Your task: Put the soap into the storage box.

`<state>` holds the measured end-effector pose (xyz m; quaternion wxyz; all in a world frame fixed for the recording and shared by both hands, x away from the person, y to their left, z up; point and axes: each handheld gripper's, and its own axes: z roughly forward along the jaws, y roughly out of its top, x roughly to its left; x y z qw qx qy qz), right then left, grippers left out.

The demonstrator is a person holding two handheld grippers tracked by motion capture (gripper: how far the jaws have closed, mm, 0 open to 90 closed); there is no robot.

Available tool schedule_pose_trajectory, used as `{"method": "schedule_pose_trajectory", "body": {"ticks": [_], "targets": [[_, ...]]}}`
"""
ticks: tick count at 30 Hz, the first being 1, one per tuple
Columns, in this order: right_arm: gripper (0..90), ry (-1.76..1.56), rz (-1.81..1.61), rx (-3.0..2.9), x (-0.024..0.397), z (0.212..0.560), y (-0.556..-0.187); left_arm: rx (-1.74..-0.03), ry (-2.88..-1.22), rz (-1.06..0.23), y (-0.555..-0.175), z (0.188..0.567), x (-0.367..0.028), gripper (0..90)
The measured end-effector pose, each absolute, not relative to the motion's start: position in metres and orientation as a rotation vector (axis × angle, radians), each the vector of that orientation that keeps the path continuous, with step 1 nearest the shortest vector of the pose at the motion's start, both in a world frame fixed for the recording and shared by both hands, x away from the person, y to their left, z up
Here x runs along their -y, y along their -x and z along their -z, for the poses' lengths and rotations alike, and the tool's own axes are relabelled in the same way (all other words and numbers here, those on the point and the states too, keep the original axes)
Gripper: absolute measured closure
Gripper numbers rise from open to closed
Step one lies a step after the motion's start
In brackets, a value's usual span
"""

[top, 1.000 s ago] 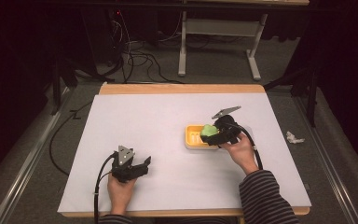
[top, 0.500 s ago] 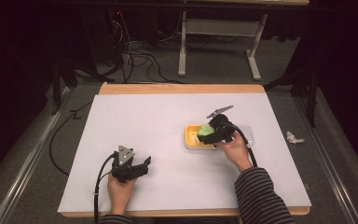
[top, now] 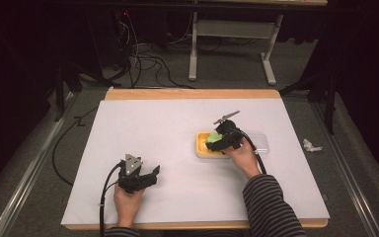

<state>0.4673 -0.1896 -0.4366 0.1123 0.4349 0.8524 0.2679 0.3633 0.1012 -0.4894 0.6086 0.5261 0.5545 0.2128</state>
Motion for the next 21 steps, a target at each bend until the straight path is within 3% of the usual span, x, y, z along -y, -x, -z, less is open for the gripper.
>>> {"method": "schedule_pose_trajectory", "body": {"ticks": [21], "targets": [[26.6,-1.254,-0.691,-2.497,0.1831,0.4437,-0.4676,-1.278,-1.232,-0.502,-0.3633,0.4901,-0.0996,22.6]]}}
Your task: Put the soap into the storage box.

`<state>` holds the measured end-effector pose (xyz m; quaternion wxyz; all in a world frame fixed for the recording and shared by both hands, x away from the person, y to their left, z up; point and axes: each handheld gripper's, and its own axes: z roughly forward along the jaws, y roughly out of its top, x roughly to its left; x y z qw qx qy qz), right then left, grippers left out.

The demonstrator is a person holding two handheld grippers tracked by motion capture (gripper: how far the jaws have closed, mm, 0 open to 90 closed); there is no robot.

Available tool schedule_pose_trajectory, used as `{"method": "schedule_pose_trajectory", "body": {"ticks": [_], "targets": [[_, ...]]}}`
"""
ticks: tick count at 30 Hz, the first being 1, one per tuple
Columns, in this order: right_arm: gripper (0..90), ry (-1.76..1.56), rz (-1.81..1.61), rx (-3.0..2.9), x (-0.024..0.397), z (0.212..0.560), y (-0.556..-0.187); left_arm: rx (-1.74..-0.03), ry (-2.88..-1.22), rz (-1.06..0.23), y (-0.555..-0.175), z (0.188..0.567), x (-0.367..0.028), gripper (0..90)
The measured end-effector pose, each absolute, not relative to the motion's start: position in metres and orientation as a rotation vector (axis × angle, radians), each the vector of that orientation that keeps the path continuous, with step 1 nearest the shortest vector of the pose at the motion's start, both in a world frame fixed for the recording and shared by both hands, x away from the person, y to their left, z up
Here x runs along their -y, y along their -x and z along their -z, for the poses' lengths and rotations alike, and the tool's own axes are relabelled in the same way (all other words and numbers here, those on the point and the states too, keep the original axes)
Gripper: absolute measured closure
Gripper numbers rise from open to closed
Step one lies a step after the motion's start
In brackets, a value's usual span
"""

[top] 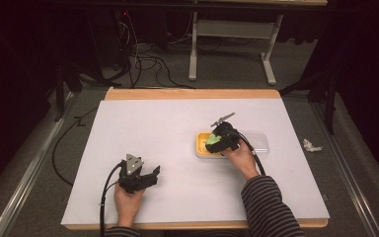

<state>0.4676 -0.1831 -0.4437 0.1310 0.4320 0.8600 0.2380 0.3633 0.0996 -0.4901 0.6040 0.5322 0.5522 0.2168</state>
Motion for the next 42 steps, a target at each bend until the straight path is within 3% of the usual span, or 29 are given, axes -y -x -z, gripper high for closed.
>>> {"method": "schedule_pose_trajectory", "body": {"ticks": [42], "targets": [[28.2,-1.201,-0.859,-2.346,0.209,0.408,-0.436,-1.274,-1.266,-0.541,-0.364,0.492,-0.095,23.2]]}}
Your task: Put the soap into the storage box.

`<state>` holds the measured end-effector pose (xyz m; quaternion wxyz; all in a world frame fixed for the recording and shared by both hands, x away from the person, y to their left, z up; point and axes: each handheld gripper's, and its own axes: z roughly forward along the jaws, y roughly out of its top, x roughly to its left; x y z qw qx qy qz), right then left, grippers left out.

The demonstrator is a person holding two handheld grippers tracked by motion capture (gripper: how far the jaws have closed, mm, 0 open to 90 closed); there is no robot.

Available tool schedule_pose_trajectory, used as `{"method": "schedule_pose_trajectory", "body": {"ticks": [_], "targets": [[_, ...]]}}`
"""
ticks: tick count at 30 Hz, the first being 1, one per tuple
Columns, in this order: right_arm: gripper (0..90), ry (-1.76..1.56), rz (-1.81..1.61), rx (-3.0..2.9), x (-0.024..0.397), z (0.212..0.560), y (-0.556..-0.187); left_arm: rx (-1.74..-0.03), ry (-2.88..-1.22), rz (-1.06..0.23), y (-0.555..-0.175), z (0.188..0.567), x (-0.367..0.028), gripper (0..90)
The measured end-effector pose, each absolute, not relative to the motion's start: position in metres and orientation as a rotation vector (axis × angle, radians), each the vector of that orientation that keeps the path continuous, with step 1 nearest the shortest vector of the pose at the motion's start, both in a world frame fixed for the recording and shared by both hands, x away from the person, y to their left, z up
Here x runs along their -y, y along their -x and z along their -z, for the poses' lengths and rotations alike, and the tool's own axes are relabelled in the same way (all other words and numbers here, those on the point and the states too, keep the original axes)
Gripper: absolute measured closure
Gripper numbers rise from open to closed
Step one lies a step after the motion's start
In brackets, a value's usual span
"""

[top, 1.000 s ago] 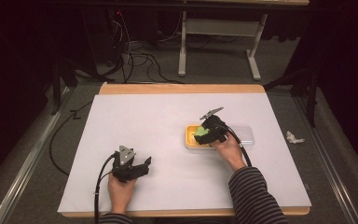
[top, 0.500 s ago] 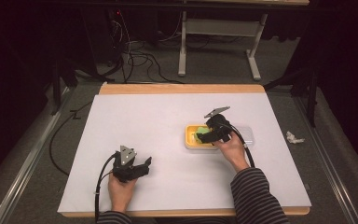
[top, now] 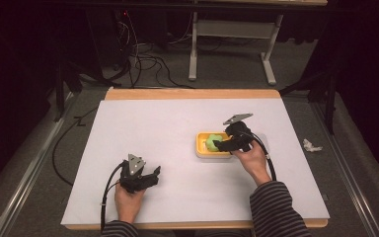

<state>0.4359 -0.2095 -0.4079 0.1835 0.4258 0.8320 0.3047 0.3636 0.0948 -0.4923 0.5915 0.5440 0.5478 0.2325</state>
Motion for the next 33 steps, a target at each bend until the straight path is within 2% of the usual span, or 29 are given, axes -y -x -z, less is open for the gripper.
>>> {"method": "schedule_pose_trajectory", "body": {"ticks": [33], "targets": [[29.3,-1.138,-0.993,-2.189,0.25,0.381,-0.385,-1.271,-1.246,-0.537,-0.362,0.491,-0.097,22.9]]}}
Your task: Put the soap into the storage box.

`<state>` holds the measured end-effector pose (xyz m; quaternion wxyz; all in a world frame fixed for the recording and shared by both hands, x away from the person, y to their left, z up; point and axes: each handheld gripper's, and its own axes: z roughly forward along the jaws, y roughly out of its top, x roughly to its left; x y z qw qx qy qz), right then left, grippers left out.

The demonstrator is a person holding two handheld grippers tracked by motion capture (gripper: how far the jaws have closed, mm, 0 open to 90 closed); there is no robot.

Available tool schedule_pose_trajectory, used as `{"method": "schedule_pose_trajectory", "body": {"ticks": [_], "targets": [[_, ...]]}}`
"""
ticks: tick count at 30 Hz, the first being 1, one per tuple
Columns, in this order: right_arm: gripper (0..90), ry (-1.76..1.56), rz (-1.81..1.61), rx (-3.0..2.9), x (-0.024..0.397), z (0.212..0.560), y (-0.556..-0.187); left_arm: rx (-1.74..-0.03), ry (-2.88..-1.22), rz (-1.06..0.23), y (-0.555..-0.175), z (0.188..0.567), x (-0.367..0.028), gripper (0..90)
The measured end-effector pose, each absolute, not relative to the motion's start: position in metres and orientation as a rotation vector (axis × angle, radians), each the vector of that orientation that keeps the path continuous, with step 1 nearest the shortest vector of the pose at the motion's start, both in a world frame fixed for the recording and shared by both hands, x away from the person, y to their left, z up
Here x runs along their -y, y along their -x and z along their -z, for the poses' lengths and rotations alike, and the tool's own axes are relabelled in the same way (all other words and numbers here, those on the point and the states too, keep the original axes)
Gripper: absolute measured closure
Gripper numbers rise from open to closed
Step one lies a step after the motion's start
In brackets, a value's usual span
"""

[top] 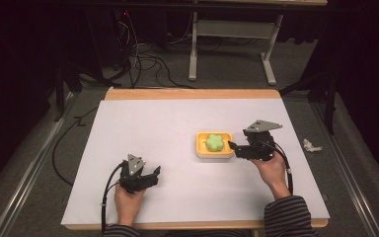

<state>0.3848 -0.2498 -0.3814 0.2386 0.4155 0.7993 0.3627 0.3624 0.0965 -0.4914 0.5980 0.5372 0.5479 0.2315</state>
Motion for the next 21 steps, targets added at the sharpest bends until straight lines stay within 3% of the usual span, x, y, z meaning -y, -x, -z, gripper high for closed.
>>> {"method": "schedule_pose_trajectory", "body": {"ticks": [21], "targets": [[28.7,-1.144,-1.044,-2.121,0.276,0.387,-0.359,-1.286,-1.238,-0.535,-0.364,0.491,-0.098,22.7]]}}
